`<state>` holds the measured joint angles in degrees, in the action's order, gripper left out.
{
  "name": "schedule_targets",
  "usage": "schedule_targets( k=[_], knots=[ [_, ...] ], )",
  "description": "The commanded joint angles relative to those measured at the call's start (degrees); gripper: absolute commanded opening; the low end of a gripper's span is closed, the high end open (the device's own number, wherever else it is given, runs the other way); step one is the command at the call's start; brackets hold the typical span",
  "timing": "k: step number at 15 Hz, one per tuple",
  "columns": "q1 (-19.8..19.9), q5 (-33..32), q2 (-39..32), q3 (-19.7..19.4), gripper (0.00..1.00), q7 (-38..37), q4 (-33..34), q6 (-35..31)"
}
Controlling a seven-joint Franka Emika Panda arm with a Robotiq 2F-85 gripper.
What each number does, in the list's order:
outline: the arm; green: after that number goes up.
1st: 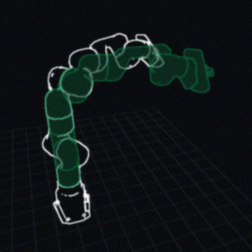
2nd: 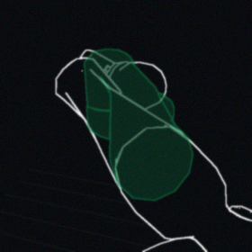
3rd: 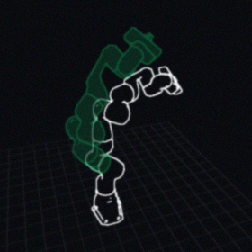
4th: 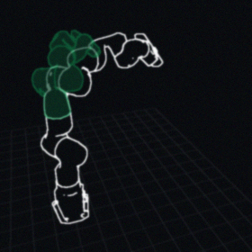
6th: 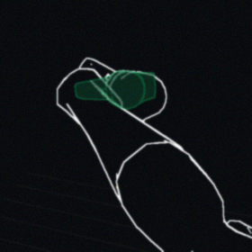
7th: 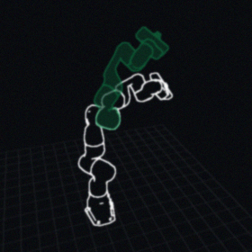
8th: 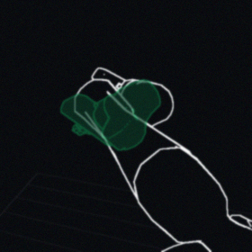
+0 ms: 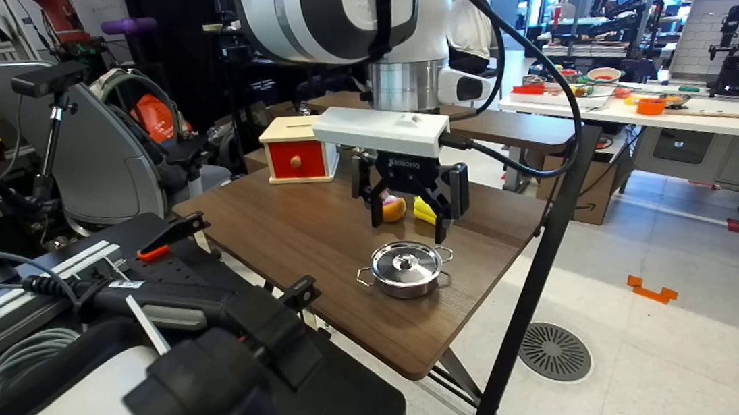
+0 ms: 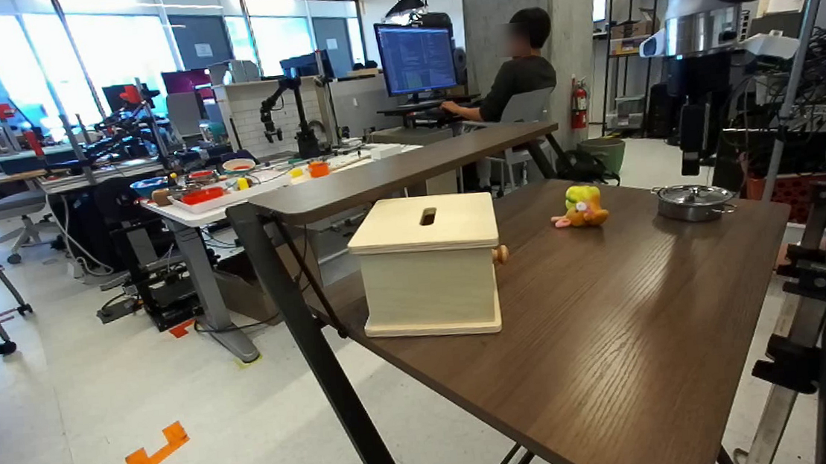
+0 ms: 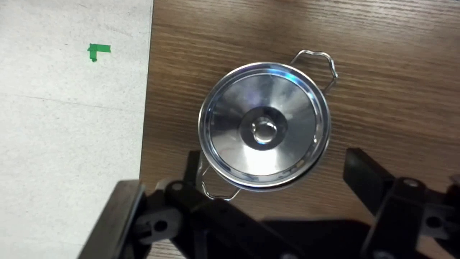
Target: Put the silver lid on the silver pot
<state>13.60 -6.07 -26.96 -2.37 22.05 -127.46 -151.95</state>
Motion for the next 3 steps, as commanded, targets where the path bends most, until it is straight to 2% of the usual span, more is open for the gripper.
schedule_targets(
  k=[1, 3],
  knots=[
    [-0.13, 0.06, 0.04, -0.11, 1.0, 0.0, 0.06, 0.13],
    [-0.11, 0.03, -0.52, -0.12, 1.0, -0.03, 0.08, 0.13]
  ],
)
